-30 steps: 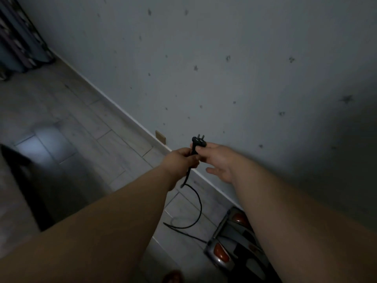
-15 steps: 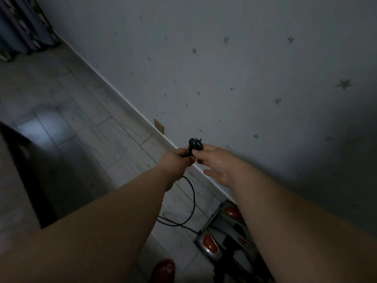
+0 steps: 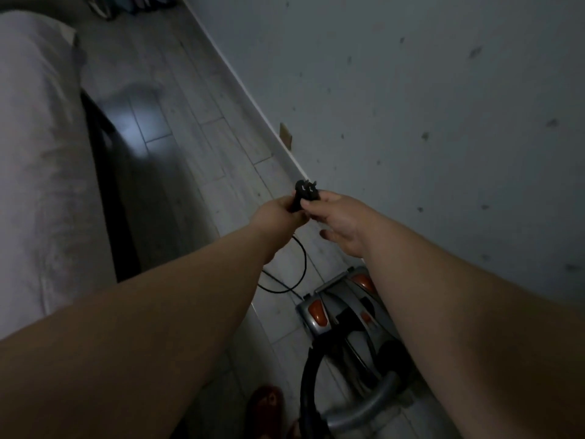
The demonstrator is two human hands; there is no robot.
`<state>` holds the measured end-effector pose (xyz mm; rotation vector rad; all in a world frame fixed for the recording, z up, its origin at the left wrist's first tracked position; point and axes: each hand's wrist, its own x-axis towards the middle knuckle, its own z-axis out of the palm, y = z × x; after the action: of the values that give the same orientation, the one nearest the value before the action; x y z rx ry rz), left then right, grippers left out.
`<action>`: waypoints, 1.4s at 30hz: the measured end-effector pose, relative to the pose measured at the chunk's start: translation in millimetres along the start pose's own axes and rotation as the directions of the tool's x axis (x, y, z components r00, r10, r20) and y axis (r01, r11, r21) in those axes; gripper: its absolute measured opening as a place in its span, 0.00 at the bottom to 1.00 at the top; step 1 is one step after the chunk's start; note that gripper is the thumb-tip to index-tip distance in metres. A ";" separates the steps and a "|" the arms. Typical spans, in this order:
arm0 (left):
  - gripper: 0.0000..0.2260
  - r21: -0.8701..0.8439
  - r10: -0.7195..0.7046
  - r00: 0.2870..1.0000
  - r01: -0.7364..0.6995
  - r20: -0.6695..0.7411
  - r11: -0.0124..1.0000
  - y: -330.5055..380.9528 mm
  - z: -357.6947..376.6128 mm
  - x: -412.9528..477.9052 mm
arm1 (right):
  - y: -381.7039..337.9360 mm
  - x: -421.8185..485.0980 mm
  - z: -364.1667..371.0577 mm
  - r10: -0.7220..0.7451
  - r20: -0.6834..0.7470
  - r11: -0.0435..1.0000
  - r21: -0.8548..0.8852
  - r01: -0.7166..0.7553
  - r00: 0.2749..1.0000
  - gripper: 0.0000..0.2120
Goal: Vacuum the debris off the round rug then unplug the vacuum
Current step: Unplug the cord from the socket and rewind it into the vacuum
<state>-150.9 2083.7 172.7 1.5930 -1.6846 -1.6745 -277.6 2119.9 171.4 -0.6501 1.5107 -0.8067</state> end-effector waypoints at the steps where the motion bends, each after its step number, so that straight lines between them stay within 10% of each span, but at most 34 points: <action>1: 0.16 0.004 -0.003 1.000 0.003 -0.005 1.000 -7.8 3.2 -0.8 | 7.9 0.3 1.1 -0.002 0.005 1.000 -0.007 0.002 1.000 0.21; 12: 0.06 -0.033 -0.135 0.989 0.133 -0.052 0.990 -142.8 30.4 7.9 | 142.3 20.0 2.9 0.042 -0.004 0.943 -0.331 -0.041 0.999 0.28; 26: 0.10 -0.005 -0.230 0.965 0.231 -0.130 0.973 -283.6 60.8 37.0 | 319.6 78.8 6.7 0.196 -0.079 0.355 -0.923 -0.146 0.977 0.36; 34: 0.11 -0.212 -0.351 0.925 0.318 -0.143 0.924 -334.8 84.3 53.6 | 374.2 99.1 15.4 0.301 -0.085 0.311 -0.933 -0.182 0.950 0.35; 42: 0.23 0.179 -0.347 0.938 0.342 -0.003 0.922 -351.0 95.5 55.2 | 377.6 112.5 14.7 0.303 -0.066 0.244 -0.959 -0.144 0.951 0.38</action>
<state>-78.4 2187.5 -172.7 2.0623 -1.6828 -1.7495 -252.6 2254.6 -198.4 -1.3021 1.8250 0.5613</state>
